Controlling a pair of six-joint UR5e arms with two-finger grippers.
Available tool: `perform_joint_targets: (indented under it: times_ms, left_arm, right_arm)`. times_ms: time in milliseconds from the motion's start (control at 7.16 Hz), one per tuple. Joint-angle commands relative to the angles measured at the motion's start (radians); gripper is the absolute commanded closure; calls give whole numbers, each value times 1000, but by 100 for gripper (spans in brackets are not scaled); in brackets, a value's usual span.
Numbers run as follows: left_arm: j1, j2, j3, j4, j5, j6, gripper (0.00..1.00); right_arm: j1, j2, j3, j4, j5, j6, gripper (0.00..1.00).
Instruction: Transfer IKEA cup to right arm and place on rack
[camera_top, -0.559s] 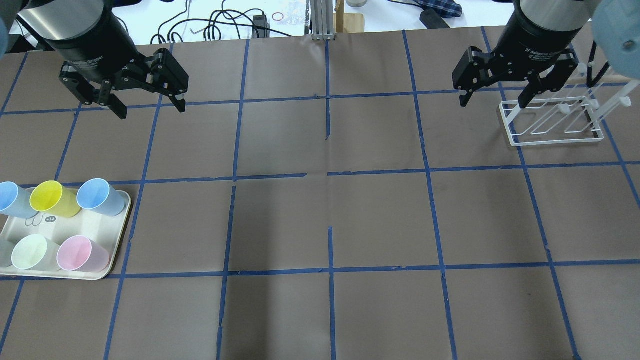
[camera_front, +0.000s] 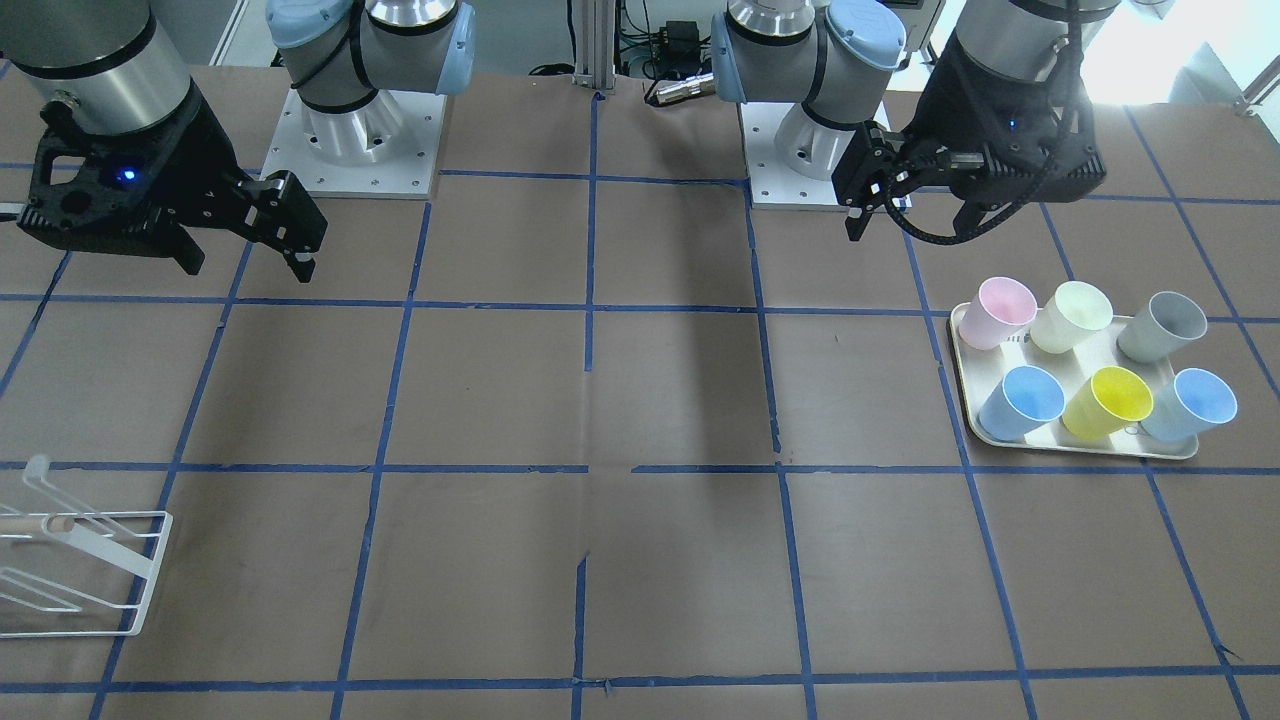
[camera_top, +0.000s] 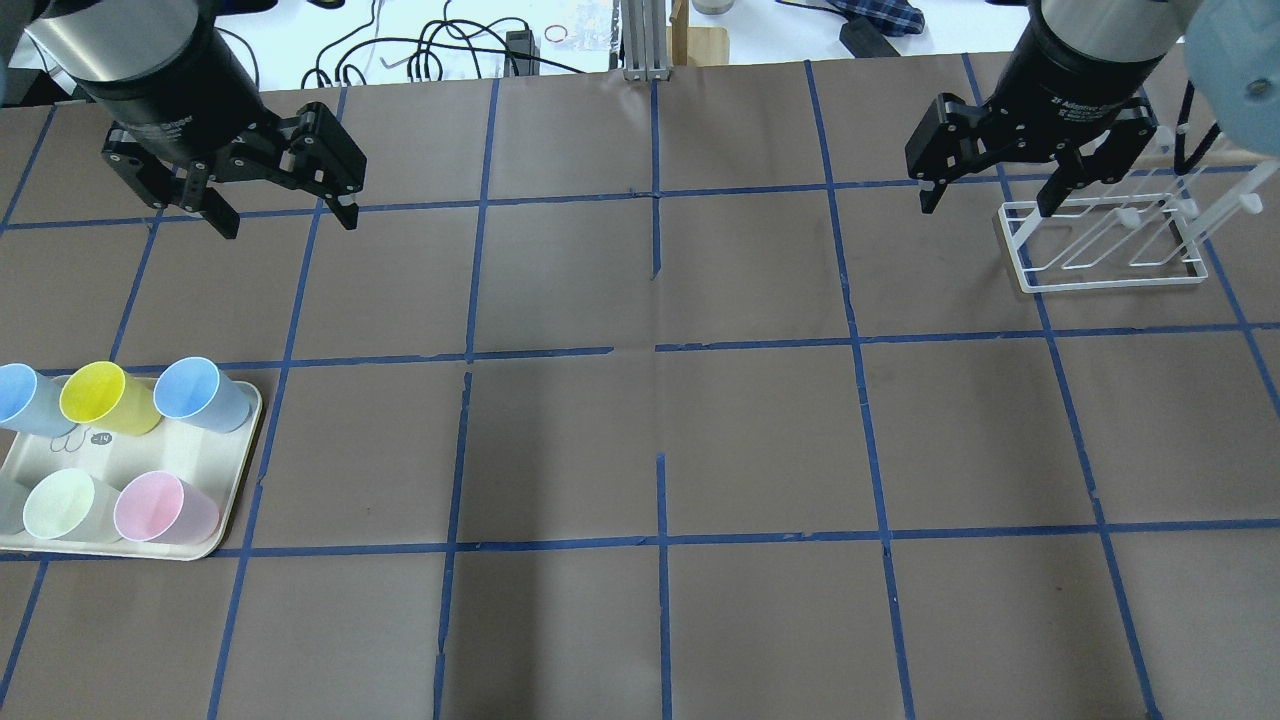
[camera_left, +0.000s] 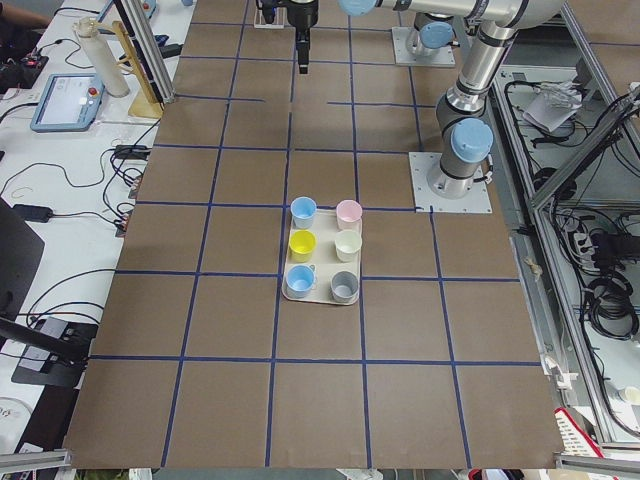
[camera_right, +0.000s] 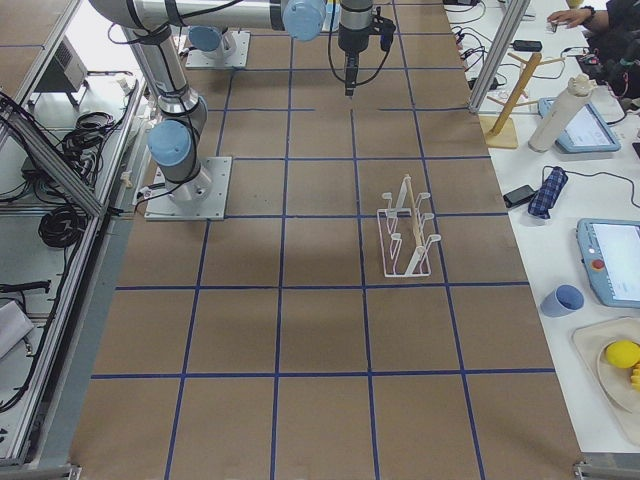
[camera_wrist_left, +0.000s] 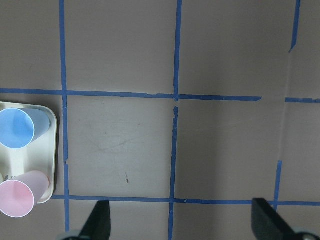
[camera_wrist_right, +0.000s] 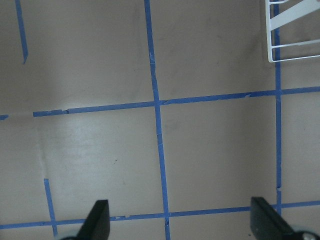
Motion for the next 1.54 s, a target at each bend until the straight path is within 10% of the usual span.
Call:
perform_joint_targets:
  times_ms: [0,699,1397]
  left_arm:
    - [148,23,-12,-65,23,229,0]
    - [535,-114,-155,175,12,889,0]
    - [542,-289,-342,639,-6,1027,0]
  right_arm:
    - [0,0,0,2,0,0,0]
    - [0,0,2,2,0,0,0]
    - [1,-1,3,3,0,0,0]
